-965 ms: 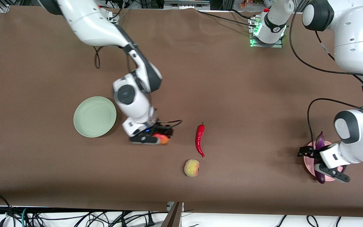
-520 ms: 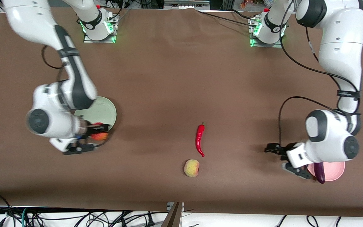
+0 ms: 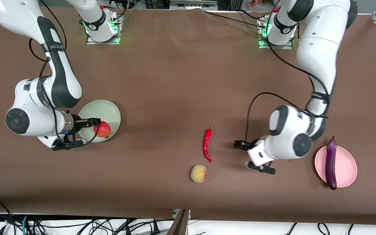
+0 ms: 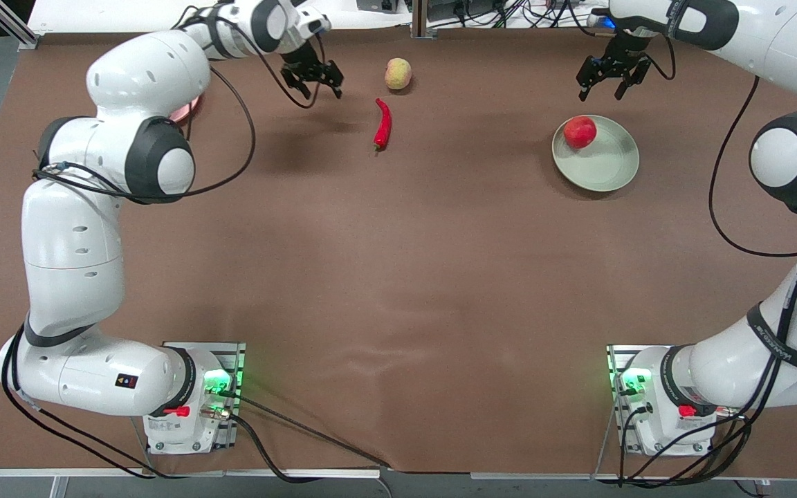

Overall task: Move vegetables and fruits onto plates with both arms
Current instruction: 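Carry the pomegranate onto the green plate and open the right gripper, then grasp the red chili with the left gripper while the right gripper withdraws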

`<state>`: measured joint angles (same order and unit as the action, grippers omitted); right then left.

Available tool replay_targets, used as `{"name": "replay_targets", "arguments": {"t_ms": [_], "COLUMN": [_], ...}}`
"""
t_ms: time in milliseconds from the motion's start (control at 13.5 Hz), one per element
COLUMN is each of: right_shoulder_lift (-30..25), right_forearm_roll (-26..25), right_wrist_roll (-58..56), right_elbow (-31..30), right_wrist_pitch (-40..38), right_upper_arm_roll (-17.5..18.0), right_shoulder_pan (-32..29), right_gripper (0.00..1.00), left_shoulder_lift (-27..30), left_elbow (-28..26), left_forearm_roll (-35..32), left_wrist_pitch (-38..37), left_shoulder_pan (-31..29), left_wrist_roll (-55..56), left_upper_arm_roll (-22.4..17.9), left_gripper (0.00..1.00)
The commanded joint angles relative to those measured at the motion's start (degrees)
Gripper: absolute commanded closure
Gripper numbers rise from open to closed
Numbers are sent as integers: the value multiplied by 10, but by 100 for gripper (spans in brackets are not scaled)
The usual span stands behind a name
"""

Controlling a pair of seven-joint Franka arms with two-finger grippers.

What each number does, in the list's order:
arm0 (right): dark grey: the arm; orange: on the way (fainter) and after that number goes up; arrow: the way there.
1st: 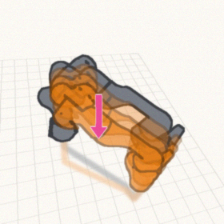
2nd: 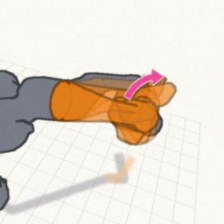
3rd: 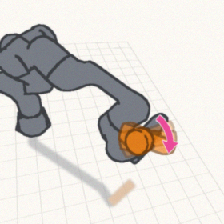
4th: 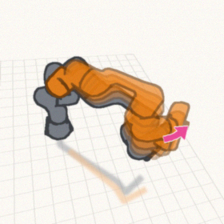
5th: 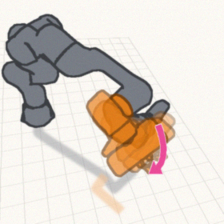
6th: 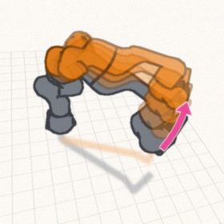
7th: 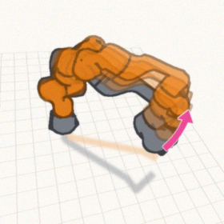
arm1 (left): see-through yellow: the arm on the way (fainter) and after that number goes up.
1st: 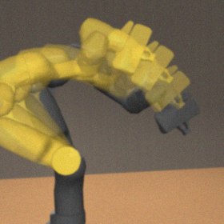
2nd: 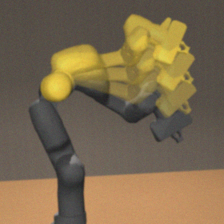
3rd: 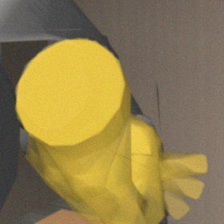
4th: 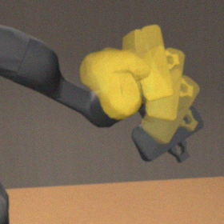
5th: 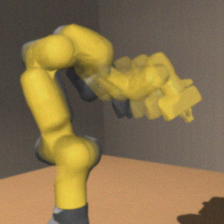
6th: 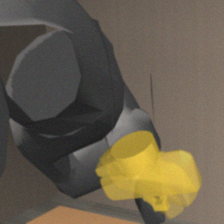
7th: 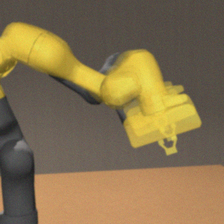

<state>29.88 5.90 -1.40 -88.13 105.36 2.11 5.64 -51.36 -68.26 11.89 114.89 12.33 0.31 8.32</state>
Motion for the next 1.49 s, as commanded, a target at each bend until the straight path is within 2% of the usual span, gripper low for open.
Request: {"name": "replay_targets", "arguments": {"t_ms": [0,149,297,520,743,817,891,1040,1114,1188,1262,1337,1411], "right_shoulder_lift": [-24,-20,11,70,126,150,171,187,187,187,187,188,188], "right_forearm_roll": [9,9,10,46,46,46,46,46,45,45,46,46,46], "right_wrist_roll": [43,111,196,276,344,358,371,380,380,381,382,381,381], "right_elbow": [-15,5,32,52,67,94,128,148,148,148,149,152,151], "right_wrist_pitch": [-5,0,40,185,323,343,346,346,346,346,346,354,367], "right_upper_arm_roll": [13,25,26,26,26,26,26,26,26,26,26,26,26], "right_shoulder_pan": [4,25,68,118,158,166,174,178,179,180,181,184,184], "right_gripper": [1,1,1,1,1,1,1,1,1,1,1,1,1], "left_shoulder_lift": [11,6,3,2,-2,-5,-6,-6,-6,-6,-5,-5,-1], "left_elbow": [-29,-32,-49,-59,-67,-75,-85,-108,-121,-129,-130,-130,-130], "left_forearm_roll": [-32,-47,-63,-120,-180,-181,-180,-180,-180,-180,-181,-180,-180], "left_wrist_pitch": [17,31,64,87,118,144,173,219,237,248,249,248,244], "left_shoulder_pan": [47,90,115,132,151,153,153,153,153,152,149,145,137], "left_wrist_roll": [86,139,194,209,247,255,255,256,256,255,255,256,257], "left_upper_arm_roll": [-9,-10,-10,-11,-11,-11,-11,-10,-11,-11,-11,-10,-10], "left_gripper": [0,0,0,0,0,0,4,5,12,32,66,94,100]}}
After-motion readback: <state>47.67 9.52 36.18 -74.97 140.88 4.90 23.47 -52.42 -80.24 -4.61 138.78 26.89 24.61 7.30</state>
